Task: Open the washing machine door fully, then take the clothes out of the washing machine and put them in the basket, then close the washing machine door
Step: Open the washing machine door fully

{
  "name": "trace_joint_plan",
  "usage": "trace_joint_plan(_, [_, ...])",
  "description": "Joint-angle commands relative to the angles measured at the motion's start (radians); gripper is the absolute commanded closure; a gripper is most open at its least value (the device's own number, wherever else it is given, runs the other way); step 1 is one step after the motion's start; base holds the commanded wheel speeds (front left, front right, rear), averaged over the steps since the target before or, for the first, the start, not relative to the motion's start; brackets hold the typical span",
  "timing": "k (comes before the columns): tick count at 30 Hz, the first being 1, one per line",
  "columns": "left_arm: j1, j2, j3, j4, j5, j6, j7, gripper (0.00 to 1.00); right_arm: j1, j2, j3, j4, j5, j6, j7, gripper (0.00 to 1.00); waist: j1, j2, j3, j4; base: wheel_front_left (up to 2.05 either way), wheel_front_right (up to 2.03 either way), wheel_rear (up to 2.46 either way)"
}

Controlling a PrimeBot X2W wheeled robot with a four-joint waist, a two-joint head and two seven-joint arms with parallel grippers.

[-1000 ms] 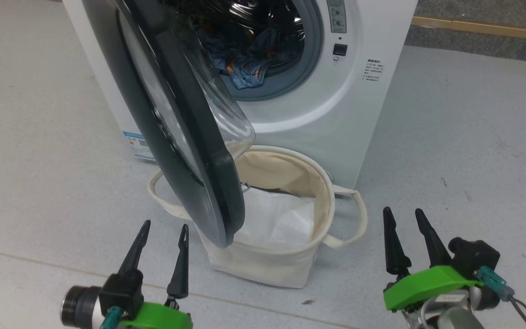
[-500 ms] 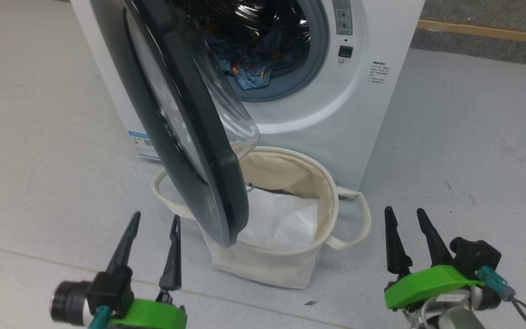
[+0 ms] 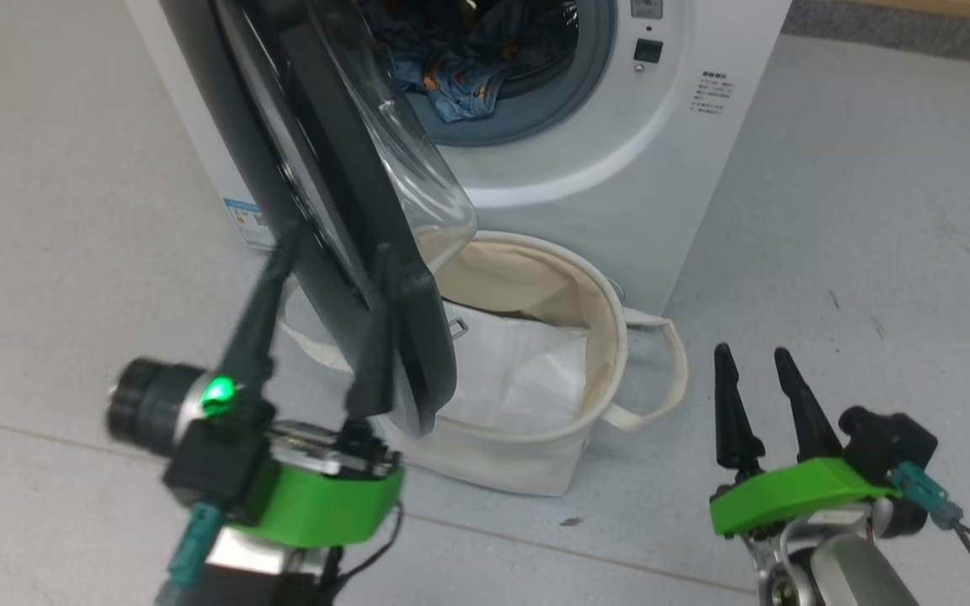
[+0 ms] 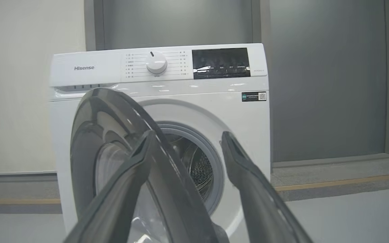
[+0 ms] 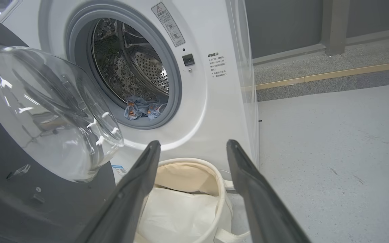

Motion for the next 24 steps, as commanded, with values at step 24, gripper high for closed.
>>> trace_joint_plan(24, [-0.143,-0.006,-0.246,0.274,-0.060,0.198,0.105,1.00,-0.097,0.009,0.025,-0.043,0.044,0.004,-0.012,0.00,0.0000,0.0000,0.103,-0.020,0.00,0.00,0.00])
